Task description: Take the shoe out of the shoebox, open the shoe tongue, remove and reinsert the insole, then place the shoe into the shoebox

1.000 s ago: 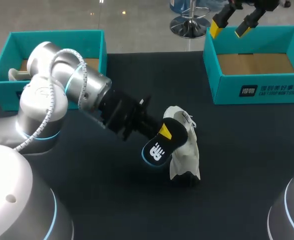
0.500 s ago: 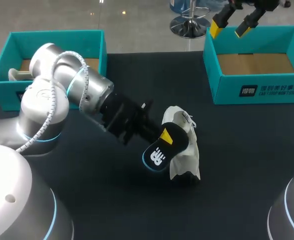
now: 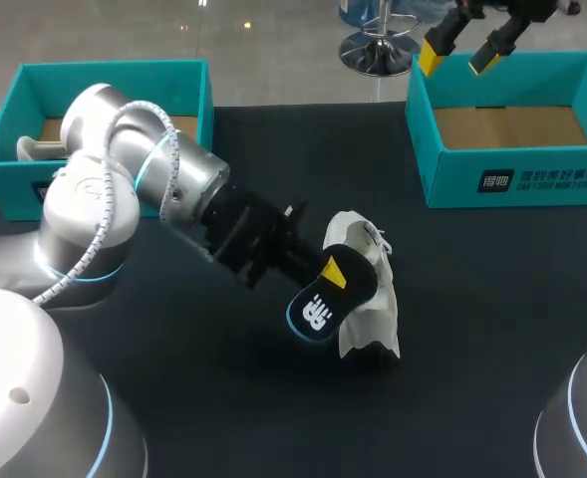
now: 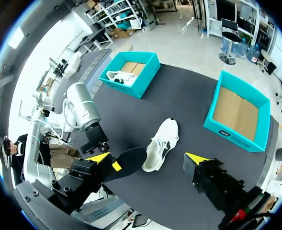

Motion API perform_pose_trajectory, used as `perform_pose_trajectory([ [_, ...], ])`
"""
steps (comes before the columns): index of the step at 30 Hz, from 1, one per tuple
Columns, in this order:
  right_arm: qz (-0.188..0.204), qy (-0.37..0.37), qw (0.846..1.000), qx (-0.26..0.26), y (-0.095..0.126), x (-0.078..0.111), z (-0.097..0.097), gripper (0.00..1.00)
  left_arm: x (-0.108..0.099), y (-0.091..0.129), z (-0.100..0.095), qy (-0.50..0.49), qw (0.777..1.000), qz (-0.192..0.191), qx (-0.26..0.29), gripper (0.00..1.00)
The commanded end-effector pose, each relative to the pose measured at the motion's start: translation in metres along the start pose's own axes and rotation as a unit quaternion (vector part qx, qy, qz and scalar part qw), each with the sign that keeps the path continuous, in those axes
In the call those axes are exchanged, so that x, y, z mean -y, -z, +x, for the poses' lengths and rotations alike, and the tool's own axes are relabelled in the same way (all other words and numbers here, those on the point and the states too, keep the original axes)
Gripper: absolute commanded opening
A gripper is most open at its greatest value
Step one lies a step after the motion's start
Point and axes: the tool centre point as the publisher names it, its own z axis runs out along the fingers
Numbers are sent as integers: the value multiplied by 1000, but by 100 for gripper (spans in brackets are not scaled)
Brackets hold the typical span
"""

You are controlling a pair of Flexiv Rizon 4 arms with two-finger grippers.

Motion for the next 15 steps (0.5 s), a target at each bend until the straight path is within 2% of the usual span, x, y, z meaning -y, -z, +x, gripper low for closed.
perform_pose_trajectory([
  [1,1,0,1000,0,0,-1,0,100,0,-1,0,0,1000,0,-1,0],
  [5,1,0,1000,0,0,-1,0,100,0,-1,0,0,1000,0,-1,0],
  [11,1,0,1000,0,0,-1,0,100,5,-28,12,17,1000,16,5,0],
  [15,1,0,1000,0,0,-1,0,100,7,-41,19,29,999,13,21,0],
])
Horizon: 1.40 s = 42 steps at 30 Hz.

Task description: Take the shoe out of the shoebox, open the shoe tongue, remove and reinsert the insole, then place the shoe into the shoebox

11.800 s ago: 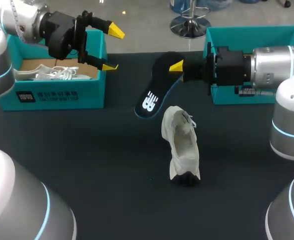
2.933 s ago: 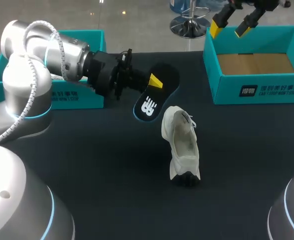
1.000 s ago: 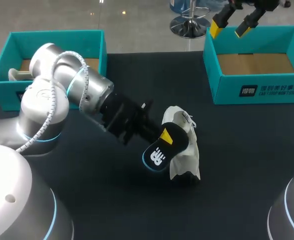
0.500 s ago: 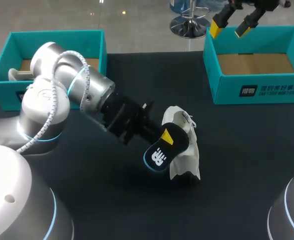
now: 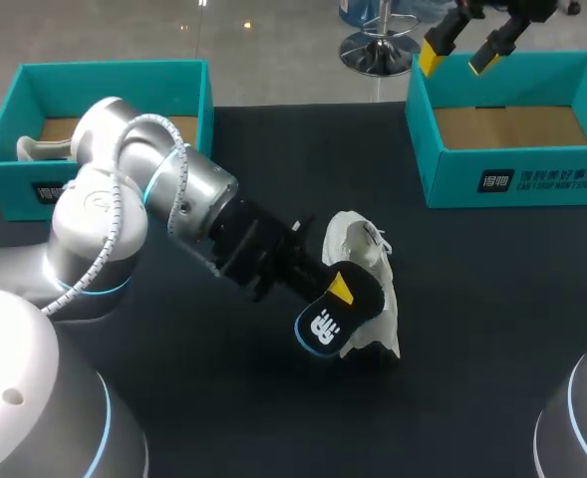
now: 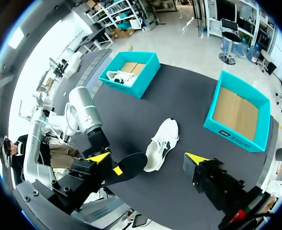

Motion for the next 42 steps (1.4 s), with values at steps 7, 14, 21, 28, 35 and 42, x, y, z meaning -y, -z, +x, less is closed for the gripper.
perform_pose_trajectory([
  [7,1,0,1000,0,0,-1,0,100,-9,-27,18,36,999,-8,29,0],
  [14,1,0,1000,0,0,-1,0,100,-9,-10,20,39,998,-22,35,0],
  [21,1,0,1000,0,0,-1,0,100,-21,6,22,48,997,-39,43,0],
  [28,1,0,1000,0,0,-1,0,100,-29,4,21,49,997,-40,49,0],
  [35,1,0,1000,0,0,-1,0,100,-21,0,12,38,998,-28,51,0],
  [42,1,0,1000,0,0,-1,0,100,-21,-10,3,29,998,-18,50,0],
])
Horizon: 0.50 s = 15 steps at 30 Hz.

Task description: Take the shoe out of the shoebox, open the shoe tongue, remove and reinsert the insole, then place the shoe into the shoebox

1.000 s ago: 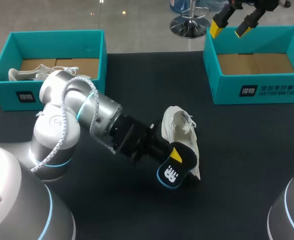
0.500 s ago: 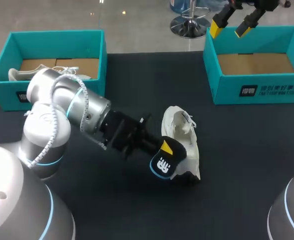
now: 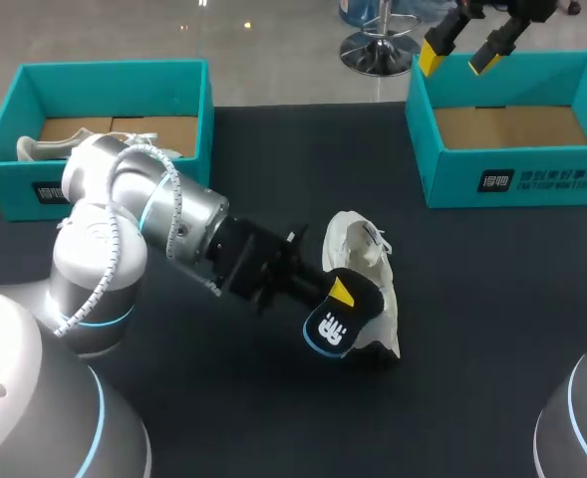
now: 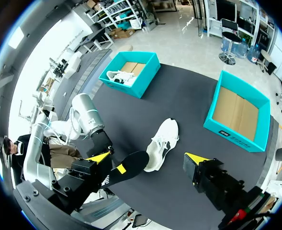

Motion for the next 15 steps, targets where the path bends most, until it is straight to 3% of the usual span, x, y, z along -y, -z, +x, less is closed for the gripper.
perform_pose_trajectory([
  [1,1,0,1000,0,0,-1,0,100,-8,-10,-3,2,1000,4,-2,0],
  [15,1,0,1000,0,0,-1,0,100,-23,-26,-4,18,1000,10,1,0],
])
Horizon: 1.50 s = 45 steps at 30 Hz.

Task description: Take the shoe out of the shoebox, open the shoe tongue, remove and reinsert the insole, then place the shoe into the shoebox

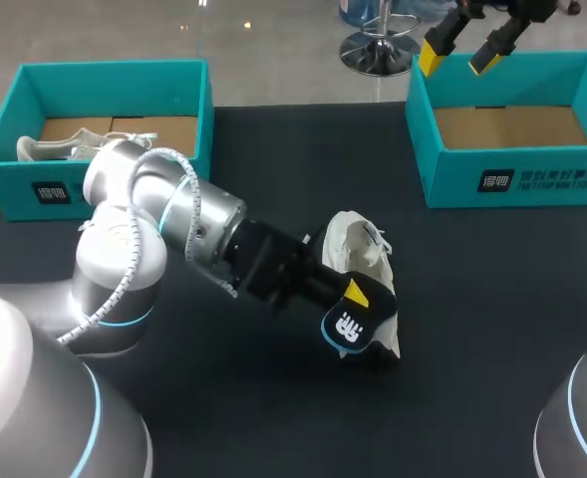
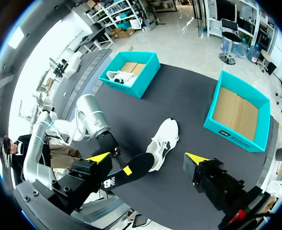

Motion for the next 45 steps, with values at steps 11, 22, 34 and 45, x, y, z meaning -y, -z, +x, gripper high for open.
perform_pose_trajectory([
  [11,1,0,1000,0,0,-1,0,100,-19,-3,-1,17,1000,-15,-11,0],
  [22,1,0,1000,0,0,-1,0,100,-37,-5,-3,29,999,-24,-21,0],
  [34,1,0,1000,0,0,-1,0,100,-60,-8,-2,23,998,-45,-39,0],
  [45,1,0,1000,0,0,-1,0,100,-80,-2,4,-2,997,-67,-31,0],
])
